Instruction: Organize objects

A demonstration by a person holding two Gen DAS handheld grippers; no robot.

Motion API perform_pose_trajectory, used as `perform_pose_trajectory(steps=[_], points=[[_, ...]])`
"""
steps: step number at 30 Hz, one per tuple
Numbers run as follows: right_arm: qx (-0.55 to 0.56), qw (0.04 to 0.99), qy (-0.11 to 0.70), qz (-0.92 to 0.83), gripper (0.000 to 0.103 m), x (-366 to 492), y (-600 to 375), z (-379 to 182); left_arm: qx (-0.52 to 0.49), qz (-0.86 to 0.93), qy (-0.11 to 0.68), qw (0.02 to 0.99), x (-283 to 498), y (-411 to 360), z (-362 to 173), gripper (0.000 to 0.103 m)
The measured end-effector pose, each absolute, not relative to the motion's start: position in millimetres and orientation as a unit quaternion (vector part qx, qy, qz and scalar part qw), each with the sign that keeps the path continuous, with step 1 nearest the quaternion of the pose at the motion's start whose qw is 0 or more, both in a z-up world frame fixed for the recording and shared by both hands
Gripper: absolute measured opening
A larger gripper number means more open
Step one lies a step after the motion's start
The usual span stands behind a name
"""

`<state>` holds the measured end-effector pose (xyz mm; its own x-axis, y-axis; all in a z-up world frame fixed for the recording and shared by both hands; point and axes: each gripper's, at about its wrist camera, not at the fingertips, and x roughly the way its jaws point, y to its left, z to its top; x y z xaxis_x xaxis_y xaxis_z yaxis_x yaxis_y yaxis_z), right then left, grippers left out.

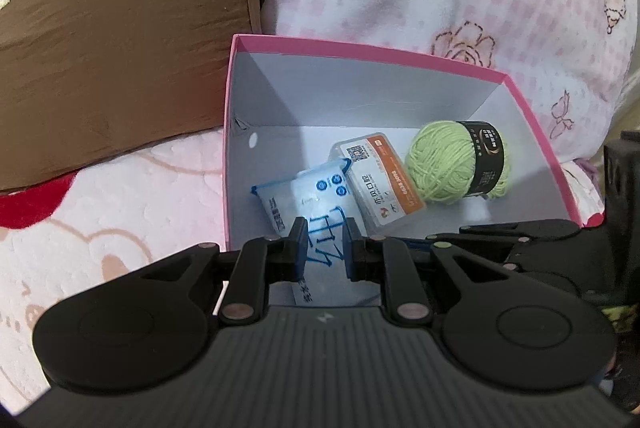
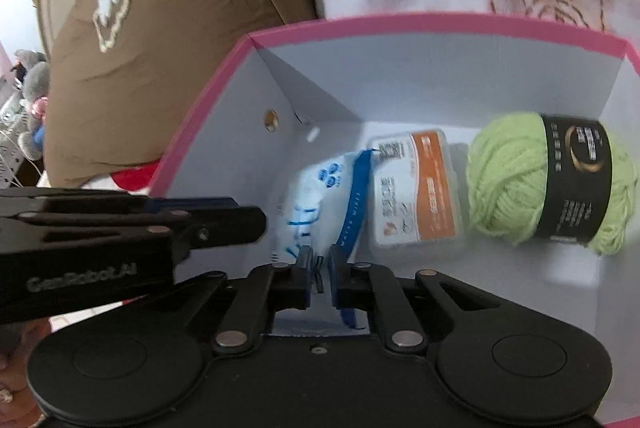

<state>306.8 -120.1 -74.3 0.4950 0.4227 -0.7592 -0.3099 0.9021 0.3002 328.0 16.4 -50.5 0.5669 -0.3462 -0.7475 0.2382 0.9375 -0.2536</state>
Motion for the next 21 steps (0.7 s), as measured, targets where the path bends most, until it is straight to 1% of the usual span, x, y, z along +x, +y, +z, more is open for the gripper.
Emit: perform_pose_trajectory(steps=[4,7,10,13,15,18,21], points=[[0.056,0.862,0.467,0.188,0.01,310,-117,-79,-0.081,-0.162,0.435,0.882,329,23,-47,0.016],[0.066,0.861,0.468,0.187,0.01,311,-116,-79,-0.089,-0.159,0.43,0.884,329,28,-42,0.016],[0.052,0.866,0.463,0.181,0.011,307,-112,-75,-0.094,-0.158,0.427,0.885,325,31,-39,0.016],[0.02,0.879,0.443,0.175,0.013,296,-115,-60,-0.098,-0.158,0.421,0.888,319,33,-31,0.016],[0.014,0.886,0.43,0.171,0.015,289,-120,-49,-0.097,-0.159,0.418,0.889,313,33,-27,0.016],[0.01,0.893,0.416,0.168,0.015,270,-132,-31,-0.095,-0.156,0.419,0.889,303,33,-19,0.016],[-0.018,0.9,0.405,0.163,0.02,245,-139,-13,-0.089,-0.158,0.419,0.89,292,34,-8,0.018]])
